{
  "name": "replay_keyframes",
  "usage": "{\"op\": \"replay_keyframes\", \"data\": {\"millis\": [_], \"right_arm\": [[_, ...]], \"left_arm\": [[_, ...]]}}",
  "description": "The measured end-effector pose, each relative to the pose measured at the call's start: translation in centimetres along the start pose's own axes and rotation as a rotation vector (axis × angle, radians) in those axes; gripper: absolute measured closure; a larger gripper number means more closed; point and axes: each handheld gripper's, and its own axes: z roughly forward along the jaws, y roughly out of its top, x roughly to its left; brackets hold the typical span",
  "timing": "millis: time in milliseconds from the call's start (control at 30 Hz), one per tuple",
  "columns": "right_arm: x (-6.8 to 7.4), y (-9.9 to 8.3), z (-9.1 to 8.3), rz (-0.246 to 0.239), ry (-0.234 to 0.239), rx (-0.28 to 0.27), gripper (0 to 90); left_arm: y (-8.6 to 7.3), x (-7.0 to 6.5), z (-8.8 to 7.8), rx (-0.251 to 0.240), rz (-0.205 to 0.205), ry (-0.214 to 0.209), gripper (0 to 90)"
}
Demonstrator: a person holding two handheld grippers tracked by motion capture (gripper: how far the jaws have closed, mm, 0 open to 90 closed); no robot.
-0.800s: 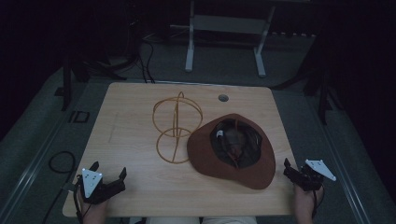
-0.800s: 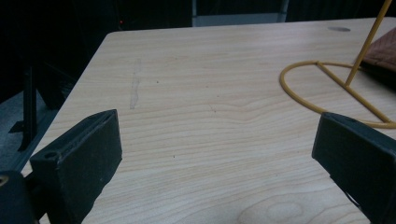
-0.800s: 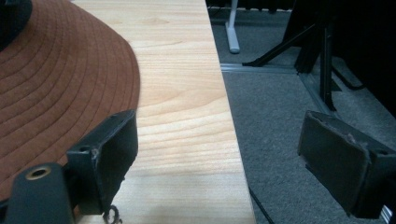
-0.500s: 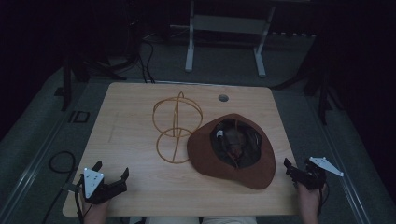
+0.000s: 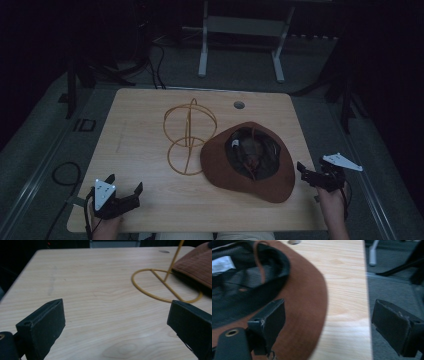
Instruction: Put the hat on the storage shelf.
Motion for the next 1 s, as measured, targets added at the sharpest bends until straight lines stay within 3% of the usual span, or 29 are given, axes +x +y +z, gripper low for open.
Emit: {"op": "replay_keyframes", "data": {"millis": [33,167,333,467,700,833,900,967,1000], "right_arm": [[0.5,0.7,0.4,-0.018,0.032,0.014,11.0],[1.7,1.9,0.8,-0.033,0.054,-0.025,11.3],[2.9,3.7,2.1,-0.012,0.173,0.048,13.3],[3.8,4.9,3.3,-0.005,0.193,0.04,14.5],[5.1,6.7,6.3,-0.026,0.184,0.09,14.0],[5.8,7.2,8.8,-0.052,0.193,0.149,12.4],[5.8,7.3,10.5,-0.074,0.119,0.187,13.4],[5.6,7.3,10.9,-0.056,0.115,0.2,13.4],[5.4,7.1,11.7,-0.056,0.088,0.223,12.0]], "left_arm": [[0.1,-0.1,0.0,0.006,0.011,-0.004,2.1],[0.1,-0.7,0.2,0.023,0.03,-0.033,2.1],[0.1,-0.8,0.4,0.036,0.04,-0.028,2.1],[0.1,-0.6,0.4,0.048,0.029,-0.027,2.1],[0.1,-0.7,0.6,0.056,0.044,-0.031,2.1],[0.1,-0.8,0.7,0.066,0.051,-0.038,2.1],[0.1,-0.8,0.7,0.067,0.049,-0.041,2.1],[0.1,-0.8,0.7,0.069,0.049,-0.041,2.1],[0.1,-0.8,0.7,0.072,0.051,-0.04,2.1]]}}
